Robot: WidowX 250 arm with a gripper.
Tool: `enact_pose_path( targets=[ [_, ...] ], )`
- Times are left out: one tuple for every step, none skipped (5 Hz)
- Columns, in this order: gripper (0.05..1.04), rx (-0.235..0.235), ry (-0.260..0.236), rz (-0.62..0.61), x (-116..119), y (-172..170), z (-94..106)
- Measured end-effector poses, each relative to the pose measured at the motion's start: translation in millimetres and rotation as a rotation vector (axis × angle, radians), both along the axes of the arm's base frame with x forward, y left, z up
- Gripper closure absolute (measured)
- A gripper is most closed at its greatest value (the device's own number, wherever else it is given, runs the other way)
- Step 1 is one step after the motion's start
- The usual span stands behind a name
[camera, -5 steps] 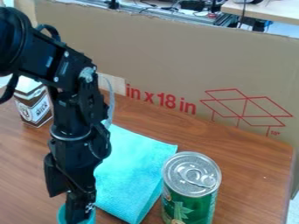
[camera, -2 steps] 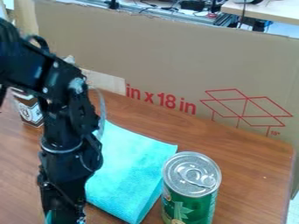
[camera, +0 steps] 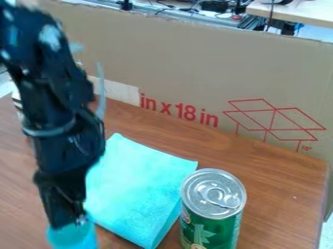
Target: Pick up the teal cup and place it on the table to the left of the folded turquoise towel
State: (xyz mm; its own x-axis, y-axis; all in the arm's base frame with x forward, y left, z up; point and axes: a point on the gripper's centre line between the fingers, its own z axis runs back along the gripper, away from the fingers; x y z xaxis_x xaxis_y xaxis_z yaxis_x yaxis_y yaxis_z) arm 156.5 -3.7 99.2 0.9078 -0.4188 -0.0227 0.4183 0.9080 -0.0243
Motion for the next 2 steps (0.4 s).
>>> enact_pose_path(
  targets=[
    [1.002,-0.020,-0.052,0.056,8.7,15.4,26.8],
    [1.002,-0.008,-0.005,0.172,28.9,55.8,27.3]
  ],
)
